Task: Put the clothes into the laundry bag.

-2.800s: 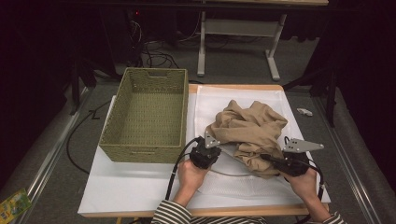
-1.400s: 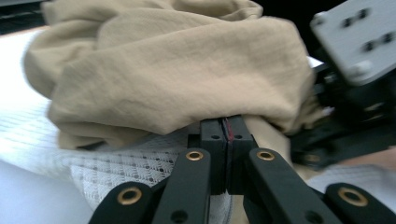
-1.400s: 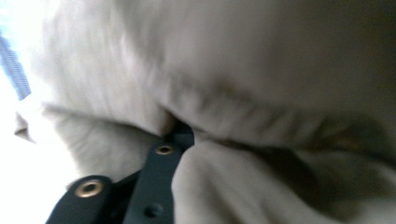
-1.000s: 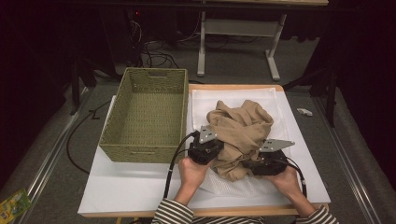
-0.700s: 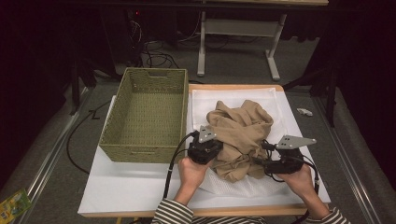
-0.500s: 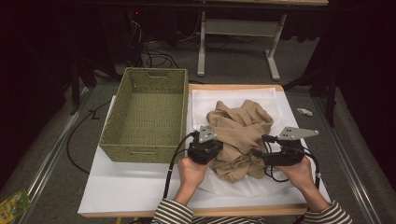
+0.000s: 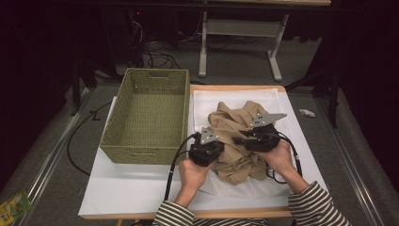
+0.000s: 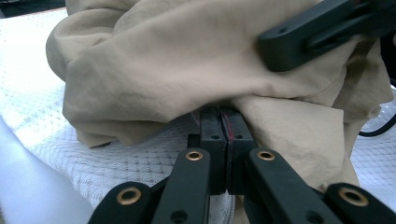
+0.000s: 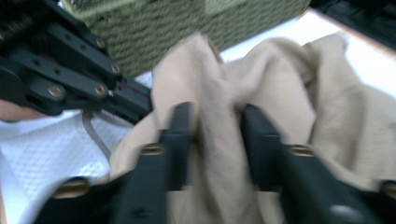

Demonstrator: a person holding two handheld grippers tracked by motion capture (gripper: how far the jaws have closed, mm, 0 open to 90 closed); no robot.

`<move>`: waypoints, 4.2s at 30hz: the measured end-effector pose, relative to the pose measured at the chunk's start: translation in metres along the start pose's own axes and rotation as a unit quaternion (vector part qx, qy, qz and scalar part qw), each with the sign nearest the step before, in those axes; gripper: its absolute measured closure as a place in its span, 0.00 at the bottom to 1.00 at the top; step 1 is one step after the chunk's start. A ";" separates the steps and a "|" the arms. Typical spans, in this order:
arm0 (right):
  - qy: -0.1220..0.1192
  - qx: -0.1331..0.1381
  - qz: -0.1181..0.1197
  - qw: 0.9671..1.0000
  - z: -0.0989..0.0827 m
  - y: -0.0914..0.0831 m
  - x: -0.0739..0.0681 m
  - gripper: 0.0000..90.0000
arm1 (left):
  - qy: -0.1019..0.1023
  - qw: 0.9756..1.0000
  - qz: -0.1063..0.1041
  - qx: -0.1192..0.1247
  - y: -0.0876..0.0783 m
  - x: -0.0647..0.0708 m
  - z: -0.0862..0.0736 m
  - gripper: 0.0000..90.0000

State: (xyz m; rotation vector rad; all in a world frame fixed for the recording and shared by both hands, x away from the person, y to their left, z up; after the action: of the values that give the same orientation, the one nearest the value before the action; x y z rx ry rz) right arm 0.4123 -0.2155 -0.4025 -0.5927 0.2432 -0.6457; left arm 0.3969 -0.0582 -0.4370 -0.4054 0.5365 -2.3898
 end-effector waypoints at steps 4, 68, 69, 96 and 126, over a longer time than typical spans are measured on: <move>0.002 0.016 0.002 1.000 -0.009 -0.009 0.005 1.00 | 0.001 1.000 0.004 0.000 0.000 -0.002 0.000 0.99; 0.012 0.018 -0.025 0.999 -0.038 -0.031 -0.009 0.49 | 0.003 1.000 -0.014 0.017 -0.008 0.010 0.008 0.99; 0.015 0.027 -0.031 0.999 -0.034 -0.033 -0.006 0.48 | 0.004 1.000 -0.014 0.016 -0.008 0.010 0.007 0.99; 0.021 0.020 0.004 1.000 -0.026 -0.024 0.018 1.00 | -0.001 1.000 -0.003 0.012 -0.013 0.003 0.007 0.99; 0.004 -0.018 -0.044 0.999 -0.056 0.058 -0.003 0.99 | 0.004 0.999 -0.031 0.021 -0.011 0.020 0.019 1.00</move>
State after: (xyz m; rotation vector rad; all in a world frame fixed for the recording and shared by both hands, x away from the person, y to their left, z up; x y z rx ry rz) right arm 0.4169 -0.2008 -0.4814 -0.6387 0.2378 -0.7291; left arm 0.3843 -0.0685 -0.4124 -0.3997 0.4825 -2.4586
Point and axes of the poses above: each handheld gripper's, and its own axes: y roughly forward along the jaws, z roughly out of its top, x roughly to its right, the point moved 5 cm from there along y, roughly forward along the jaws, and after that the axes turned 4 degrees about x, right-handed, at the moved point
